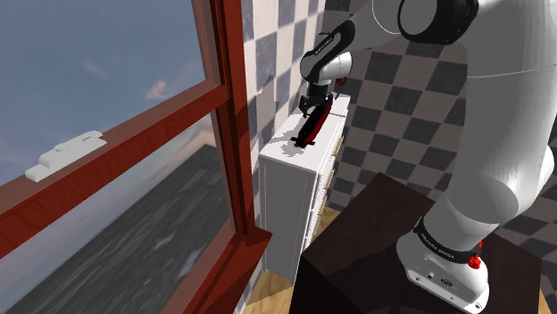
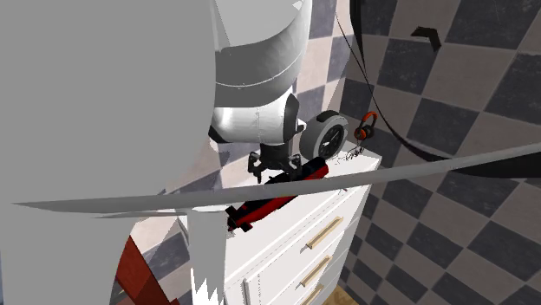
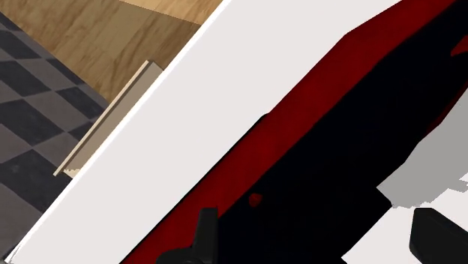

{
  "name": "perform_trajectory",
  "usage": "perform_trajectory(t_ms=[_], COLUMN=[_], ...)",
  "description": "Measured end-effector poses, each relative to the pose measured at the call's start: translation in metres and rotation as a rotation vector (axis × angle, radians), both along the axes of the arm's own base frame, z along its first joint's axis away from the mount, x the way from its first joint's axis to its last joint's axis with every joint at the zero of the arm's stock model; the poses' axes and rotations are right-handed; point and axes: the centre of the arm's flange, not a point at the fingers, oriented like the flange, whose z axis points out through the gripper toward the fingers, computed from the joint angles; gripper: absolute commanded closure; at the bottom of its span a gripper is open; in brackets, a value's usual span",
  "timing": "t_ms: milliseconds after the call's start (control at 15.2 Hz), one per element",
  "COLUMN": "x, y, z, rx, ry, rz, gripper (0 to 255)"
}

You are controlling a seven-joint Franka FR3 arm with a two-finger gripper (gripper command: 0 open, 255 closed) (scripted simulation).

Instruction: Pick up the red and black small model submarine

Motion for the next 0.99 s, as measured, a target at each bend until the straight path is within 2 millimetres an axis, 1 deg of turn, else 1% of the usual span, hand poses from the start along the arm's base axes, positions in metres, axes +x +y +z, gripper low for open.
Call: perform_trajectory(t_ms=[66, 132, 792, 990], x=[0.0001, 0.0004, 0.0007, 0.0006], y=[0.0006, 0.0002, 0.0000, -0.0001], z=[-0.0043, -0.0064, -0.0080, 0.0016], rx=[0.000, 0.000, 0.000, 0.000], ry=[0.000, 0.000, -0.001, 0.001], rz=[0.000, 0.000, 0.000, 0.000], gripper=[0, 255, 255, 255])
